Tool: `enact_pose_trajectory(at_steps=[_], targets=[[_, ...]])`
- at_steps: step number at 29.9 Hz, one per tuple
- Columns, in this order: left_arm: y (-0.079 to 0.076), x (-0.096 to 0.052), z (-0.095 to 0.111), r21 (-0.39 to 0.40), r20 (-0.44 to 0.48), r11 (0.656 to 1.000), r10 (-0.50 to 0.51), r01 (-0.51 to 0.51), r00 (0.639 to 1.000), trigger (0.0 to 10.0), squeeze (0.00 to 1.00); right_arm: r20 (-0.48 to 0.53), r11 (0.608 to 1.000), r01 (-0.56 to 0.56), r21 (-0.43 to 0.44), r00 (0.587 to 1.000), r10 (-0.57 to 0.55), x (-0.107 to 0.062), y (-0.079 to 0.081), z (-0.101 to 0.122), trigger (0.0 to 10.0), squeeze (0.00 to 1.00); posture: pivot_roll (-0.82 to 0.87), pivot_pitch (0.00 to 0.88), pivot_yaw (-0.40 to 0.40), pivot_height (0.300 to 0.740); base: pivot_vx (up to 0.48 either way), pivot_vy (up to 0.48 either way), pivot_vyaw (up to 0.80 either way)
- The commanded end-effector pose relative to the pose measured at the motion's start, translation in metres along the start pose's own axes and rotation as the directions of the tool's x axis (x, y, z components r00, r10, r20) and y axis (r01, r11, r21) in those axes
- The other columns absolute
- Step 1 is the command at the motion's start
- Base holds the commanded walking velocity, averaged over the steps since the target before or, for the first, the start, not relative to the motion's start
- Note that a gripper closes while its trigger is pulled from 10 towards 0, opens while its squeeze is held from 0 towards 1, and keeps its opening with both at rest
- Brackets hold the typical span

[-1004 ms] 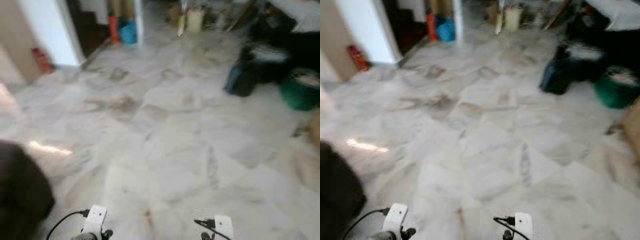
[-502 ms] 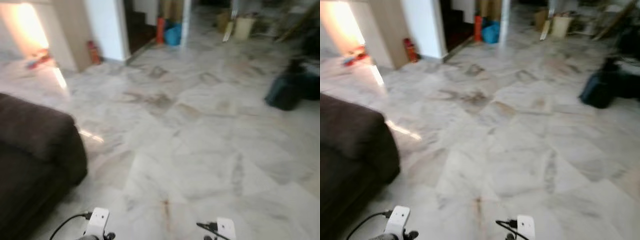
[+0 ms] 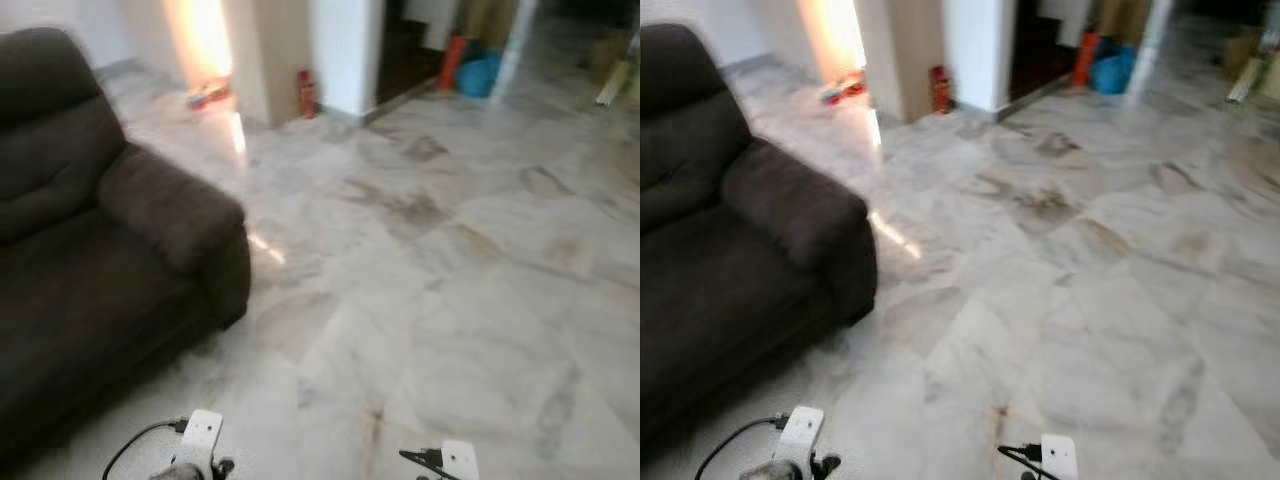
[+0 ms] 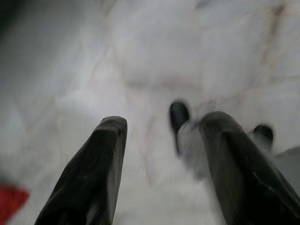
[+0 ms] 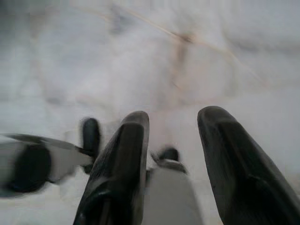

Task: Move the pillow to the sofa from floor

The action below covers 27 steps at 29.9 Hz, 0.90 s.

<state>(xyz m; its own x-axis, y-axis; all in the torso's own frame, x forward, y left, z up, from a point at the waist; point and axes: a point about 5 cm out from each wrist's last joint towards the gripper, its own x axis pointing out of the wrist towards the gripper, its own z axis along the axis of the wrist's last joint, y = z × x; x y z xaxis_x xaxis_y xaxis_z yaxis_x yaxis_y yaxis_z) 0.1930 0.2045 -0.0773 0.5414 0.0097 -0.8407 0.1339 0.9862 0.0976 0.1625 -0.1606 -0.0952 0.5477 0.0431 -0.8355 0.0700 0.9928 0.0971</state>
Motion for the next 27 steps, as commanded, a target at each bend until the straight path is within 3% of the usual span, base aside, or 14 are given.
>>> enact_pose_trajectory(at_steps=[1, 27], targets=[[-0.0033, 0.0006, 0.0013, 0.016, -0.001, 1.000, -0.009, 0.009, 1.000, 10.0, 0.00, -0.015, 1.000, 0.006, -0.005, 1.000, -0.006, -0.0014, -0.0035, -0.0053, 10.0, 0.00, 0.04, 0.000, -0.007, 0.740, 0.000, 0.000, 0.80], [-0.0033, 0.0008, 0.0022, 0.014, 0.000, 1.000, -0.003, 0.003, 1.000, 10.0, 0.00, -0.018, 1.000, -0.009, -0.019, 1.000, 0.009, -0.0011, -0.0031, -0.0041, 10.0, 0.00, 0.04, 0.000, -0.012, 0.740, 0.000, 0.000, 0.80]])
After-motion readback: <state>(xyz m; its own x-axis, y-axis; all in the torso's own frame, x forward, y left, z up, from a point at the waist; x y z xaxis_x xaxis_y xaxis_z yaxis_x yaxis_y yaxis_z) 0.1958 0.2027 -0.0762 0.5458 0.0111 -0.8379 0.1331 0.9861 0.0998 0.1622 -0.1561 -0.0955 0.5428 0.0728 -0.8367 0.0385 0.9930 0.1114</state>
